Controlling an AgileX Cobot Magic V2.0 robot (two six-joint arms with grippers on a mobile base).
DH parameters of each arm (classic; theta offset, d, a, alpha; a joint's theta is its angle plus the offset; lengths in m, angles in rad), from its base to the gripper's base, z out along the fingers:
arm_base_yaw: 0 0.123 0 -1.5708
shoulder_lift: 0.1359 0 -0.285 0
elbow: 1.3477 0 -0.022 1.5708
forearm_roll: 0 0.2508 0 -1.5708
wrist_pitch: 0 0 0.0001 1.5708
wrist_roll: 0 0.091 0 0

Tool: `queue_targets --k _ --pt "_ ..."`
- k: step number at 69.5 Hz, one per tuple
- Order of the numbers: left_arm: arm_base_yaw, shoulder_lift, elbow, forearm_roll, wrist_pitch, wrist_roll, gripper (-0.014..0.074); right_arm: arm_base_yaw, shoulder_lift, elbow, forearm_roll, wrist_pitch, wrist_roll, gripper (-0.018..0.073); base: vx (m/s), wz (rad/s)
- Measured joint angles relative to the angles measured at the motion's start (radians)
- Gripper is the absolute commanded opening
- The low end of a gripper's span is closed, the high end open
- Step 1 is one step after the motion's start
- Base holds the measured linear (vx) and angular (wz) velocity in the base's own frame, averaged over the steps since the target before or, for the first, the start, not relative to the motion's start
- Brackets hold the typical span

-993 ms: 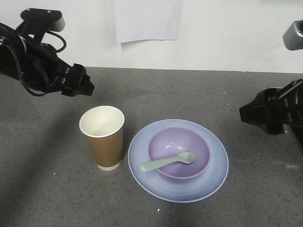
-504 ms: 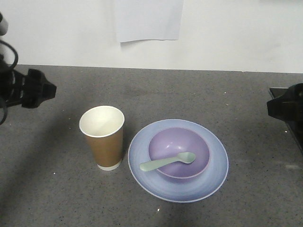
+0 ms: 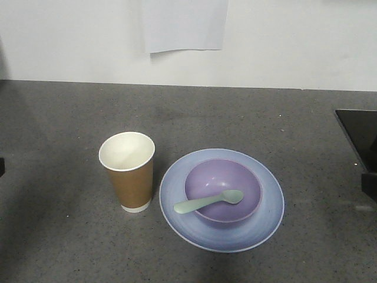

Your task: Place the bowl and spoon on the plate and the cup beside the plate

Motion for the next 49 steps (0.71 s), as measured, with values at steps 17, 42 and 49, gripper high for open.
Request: queue_targets --k 17,42,49 --pt "0.0 -0.159 0.126 0.005 -0.067 -0.004 0.045 0.0 -0.142 0.14 -0.02 -0.071 0.016 0.0494 0.0 0.0" --pt "0.0 -0.189 0.134 0.009 -0.092 -0.004 -0.0009 0.0 -0.176 0.146 -0.045 -0.089 0.016 -0.0017 0.0 0.0" --pt "0.0 -0.189 0.134 0.01 -0.096 -0.004 -0.0008 0.0 -0.176 0.146 -0.045 -0.089 0.016 -0.0011 0.0 0.0"
